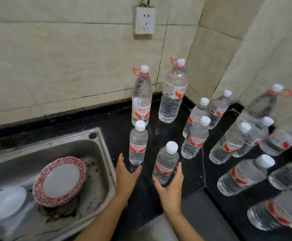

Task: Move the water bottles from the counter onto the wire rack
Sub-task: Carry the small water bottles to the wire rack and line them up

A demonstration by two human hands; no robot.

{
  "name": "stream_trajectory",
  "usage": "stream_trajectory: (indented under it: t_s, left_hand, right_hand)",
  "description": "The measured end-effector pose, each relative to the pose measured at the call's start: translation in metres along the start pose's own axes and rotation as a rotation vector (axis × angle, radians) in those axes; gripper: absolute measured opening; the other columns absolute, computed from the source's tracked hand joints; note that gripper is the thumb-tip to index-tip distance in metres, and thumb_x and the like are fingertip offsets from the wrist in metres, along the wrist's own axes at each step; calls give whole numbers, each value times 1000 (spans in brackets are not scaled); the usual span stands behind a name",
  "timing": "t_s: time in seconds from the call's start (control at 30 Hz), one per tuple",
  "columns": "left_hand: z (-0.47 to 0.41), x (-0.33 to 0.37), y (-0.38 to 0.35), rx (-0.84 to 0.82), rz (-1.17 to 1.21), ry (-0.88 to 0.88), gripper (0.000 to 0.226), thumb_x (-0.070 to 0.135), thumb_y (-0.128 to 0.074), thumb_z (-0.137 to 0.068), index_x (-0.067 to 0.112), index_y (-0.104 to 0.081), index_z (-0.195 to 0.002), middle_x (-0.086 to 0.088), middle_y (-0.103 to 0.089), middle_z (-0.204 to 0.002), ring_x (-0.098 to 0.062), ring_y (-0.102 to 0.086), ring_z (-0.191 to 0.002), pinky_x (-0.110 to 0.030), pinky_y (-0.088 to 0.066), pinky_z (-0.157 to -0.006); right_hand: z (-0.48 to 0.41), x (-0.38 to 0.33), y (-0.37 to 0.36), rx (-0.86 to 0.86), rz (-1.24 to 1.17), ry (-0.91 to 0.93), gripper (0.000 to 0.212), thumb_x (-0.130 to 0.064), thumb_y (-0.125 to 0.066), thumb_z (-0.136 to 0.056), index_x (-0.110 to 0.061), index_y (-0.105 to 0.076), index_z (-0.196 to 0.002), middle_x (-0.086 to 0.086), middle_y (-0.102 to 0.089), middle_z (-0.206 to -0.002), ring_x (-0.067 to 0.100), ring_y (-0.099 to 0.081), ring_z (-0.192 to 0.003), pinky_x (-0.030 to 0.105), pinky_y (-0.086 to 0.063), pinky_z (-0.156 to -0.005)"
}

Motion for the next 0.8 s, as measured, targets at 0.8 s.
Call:
stream_trajectory:
  t_s: [0.8]
  left_hand:
    - [-54, 24, -32, 108, -49, 98, 72, 21, -84, -57, 15, -48, -118, -5, -64, -109, -22, -62, -97, -40, -50, -92]
  right_hand:
    - [-119, 6, -14, -401, -72, -42, 83, -7, -76, -64, -54, -25, -110, -11, -50, -112, 12, -54, -105, 30, -46, -93]
Point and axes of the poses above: each hand's wrist, its own z-axis away from the middle knuckle, its own y-axis out of the back of the hand, x = y × z, the point moved 5 cm from there along -z, towards the middle knuckle
